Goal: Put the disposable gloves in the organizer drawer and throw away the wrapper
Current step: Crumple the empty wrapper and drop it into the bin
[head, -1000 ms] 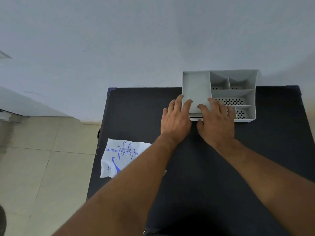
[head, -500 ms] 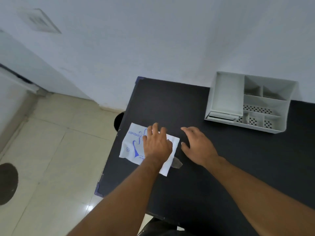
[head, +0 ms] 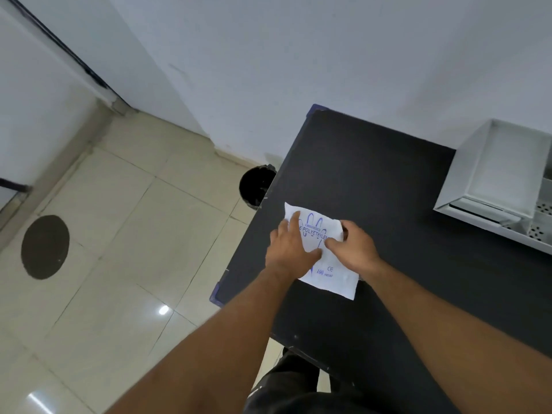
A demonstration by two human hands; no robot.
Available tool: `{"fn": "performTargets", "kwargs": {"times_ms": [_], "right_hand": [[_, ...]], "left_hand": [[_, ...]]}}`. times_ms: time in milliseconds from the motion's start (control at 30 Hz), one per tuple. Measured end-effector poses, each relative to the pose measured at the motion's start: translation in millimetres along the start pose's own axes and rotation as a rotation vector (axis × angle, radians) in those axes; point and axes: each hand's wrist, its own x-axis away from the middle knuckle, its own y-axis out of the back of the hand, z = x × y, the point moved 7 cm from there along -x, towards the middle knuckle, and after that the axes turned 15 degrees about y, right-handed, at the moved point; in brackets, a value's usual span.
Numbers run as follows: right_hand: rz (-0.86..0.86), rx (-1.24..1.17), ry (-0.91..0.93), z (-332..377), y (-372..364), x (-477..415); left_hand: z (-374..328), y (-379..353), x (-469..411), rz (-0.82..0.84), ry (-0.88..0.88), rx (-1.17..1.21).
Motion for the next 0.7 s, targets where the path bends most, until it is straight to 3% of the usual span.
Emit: {"fn": "performTargets", "kwargs": {"times_ms": [167,267,367,533,700], "right_hand": [[0.044,-0.398,-0.097,17.8,-35.8,-4.9],[0.082,-0.449,-0.106,24.6,-47.7,-7.2],[0.075,-0.537,-0.092,34.0,-46.5,-5.2],[-0.154,-0.456,0.04,54.0,-9.2,-6.6],[-0.072,-0.231,0.264,76.0,-0.4,6.4]], "left_hand": [[-4.6,-6.7,-1.5,0.082,-0.186,0.101],[-1.7,-4.8,-4.4,0.155,-0.215,0.182],[0.2,9.3,-11.3,0.125,-0.236,0.251],[-12.3,38.8,-20.9,0.156,-0.096,0.525],[-22.5,61.2,-21.4,0.194,0.094,0.781]]}}
